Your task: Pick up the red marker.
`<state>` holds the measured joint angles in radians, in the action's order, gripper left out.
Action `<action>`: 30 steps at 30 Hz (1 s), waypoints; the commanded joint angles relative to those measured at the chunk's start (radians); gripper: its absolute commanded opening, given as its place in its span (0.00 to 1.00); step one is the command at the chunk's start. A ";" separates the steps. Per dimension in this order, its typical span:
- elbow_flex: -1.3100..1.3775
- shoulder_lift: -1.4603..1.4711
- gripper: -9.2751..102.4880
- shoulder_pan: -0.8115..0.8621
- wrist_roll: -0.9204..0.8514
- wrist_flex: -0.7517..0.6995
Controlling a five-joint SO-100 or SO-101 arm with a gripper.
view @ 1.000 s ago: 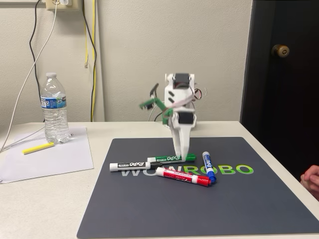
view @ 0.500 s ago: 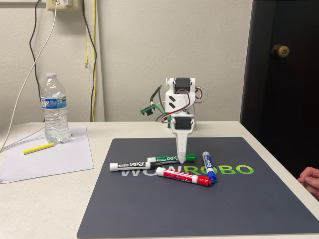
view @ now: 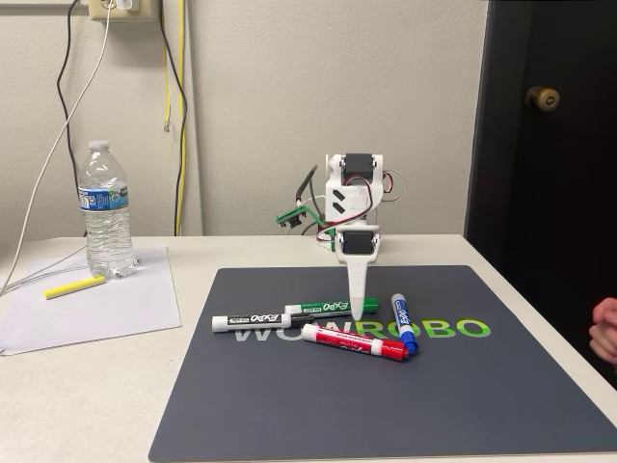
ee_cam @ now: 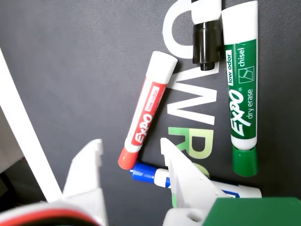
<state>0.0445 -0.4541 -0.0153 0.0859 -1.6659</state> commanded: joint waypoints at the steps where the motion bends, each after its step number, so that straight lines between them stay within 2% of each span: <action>1: 0.003 -0.005 0.53 0.000 0.009 0.002; 19: 0.006 0.080 0.53 -0.005 0.009 -0.014; 22: 0.006 0.086 0.43 -0.005 0.003 -0.021; 25: 0.012 0.109 0.39 -0.008 0.009 -0.025; 30: 0.012 0.133 0.23 -0.011 -0.023 -0.028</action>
<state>0.0537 -0.3237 -0.0138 0.0782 -1.6889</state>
